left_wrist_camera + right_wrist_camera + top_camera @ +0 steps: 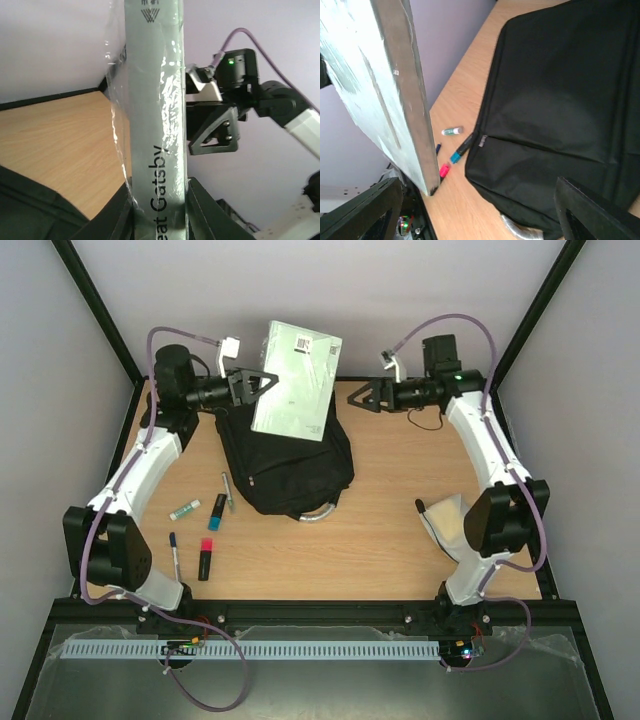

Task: Pack the student bag
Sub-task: Pick up the book from the center of the board.

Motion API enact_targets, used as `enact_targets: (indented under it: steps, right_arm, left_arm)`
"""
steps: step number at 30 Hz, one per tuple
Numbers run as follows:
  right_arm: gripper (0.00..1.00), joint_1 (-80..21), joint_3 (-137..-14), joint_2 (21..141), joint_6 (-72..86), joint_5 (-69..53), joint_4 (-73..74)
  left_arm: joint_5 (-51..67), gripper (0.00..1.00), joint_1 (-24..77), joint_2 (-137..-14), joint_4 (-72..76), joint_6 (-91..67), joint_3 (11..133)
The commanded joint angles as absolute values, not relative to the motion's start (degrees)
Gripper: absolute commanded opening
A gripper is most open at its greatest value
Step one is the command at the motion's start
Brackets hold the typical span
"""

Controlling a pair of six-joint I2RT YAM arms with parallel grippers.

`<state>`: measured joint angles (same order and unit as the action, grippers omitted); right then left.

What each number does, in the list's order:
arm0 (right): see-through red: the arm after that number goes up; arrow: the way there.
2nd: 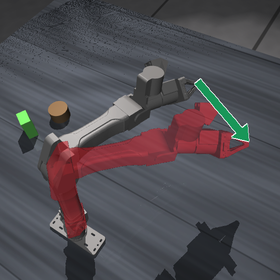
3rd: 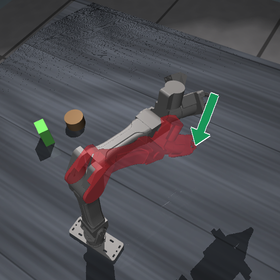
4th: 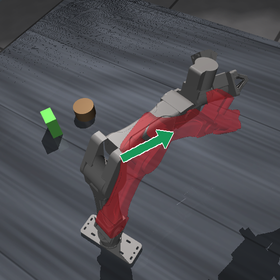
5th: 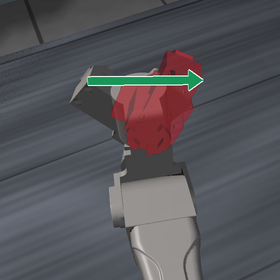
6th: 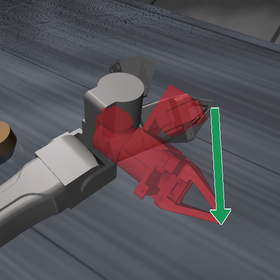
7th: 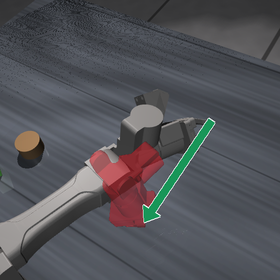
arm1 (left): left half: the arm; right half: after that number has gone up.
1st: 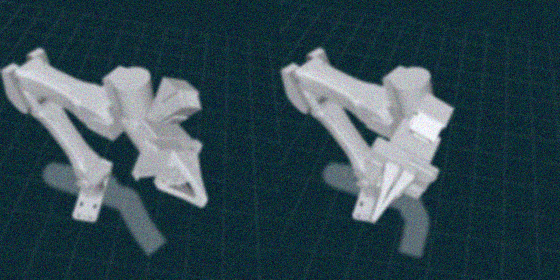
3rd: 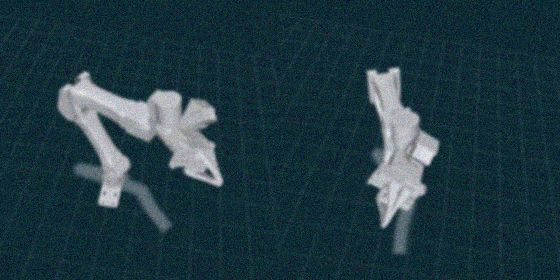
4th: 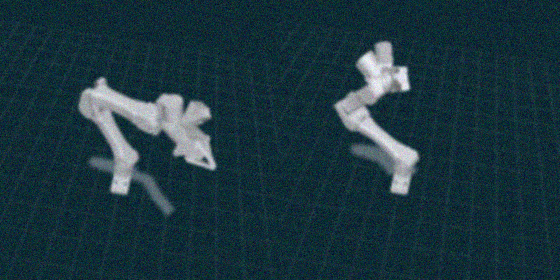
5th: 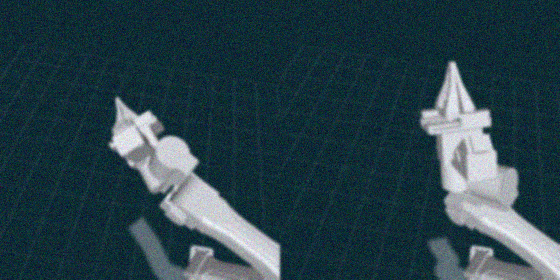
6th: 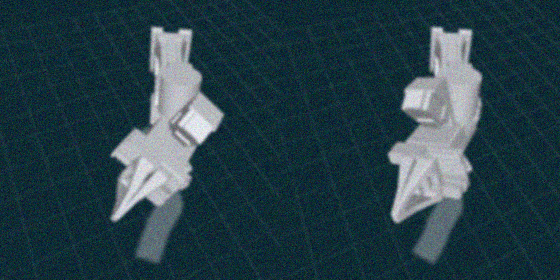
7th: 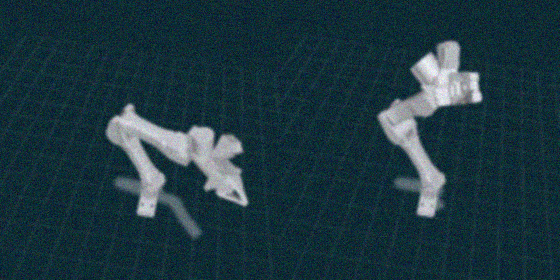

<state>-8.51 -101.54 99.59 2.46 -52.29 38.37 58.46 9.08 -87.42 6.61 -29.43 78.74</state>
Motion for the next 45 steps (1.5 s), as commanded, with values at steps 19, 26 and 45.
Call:
enact_targets:
  steps: [19,26,45]
  right_arm:
    - [0.79,-16.58,-107.1,107.36,20.83,-67.04,22.05]
    - [0.73,-17.13,-101.98,104.17,28.83,-71.74,15.51]
    - [0.56,-17.12,-99.54,101.37,32.12,-66.28,15.0]
  left_arm:
    - [67.54,0.02,7.84,-91.66,29.55,-50.89,77.85]
    - [64.83,0.02,7.38,-92.53,29.04,-51.31,76.41]
    - [60.67,0.33,7.86,-93.68,17.56,-42.42,72.4]
